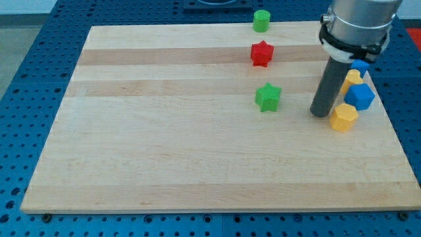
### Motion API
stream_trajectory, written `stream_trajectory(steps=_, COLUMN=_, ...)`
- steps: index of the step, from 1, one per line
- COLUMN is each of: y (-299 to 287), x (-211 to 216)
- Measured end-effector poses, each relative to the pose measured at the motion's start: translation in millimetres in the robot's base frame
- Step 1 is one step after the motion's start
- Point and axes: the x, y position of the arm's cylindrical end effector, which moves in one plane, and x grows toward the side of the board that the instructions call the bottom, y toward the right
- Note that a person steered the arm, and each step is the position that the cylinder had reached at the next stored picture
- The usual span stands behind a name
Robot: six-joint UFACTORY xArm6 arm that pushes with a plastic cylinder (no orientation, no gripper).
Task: Move your arm away from the yellow hexagon
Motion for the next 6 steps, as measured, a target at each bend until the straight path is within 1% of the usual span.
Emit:
stream_trajectory(steps=3, y=0.0, x=-46.5)
stream_trajectory(steps=6, y=-0.1, x=-117.6)
